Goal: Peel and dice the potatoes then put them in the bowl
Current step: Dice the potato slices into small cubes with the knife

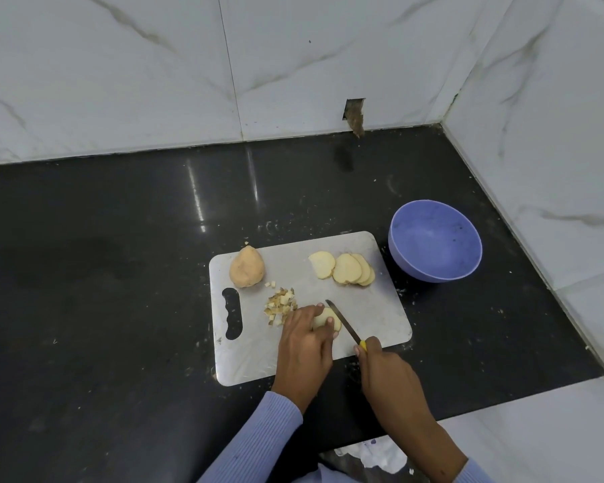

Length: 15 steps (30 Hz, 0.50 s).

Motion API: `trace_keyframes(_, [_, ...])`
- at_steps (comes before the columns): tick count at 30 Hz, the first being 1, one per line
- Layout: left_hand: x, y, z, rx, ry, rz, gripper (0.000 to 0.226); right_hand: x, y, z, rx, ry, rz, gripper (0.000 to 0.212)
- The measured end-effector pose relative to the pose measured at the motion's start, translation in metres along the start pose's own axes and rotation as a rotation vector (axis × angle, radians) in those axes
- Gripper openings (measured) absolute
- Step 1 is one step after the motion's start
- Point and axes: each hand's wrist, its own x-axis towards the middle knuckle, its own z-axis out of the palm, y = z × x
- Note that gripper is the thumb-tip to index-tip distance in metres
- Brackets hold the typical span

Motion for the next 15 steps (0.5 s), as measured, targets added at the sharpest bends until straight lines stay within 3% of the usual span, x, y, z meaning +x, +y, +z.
trace_keyframes(15, [0.0,-0.002,-0.003,-0.029,-0.045,-0.029,0.005,-0.025,0.023,0.01,-0.022,-0.086,0.053,0.027])
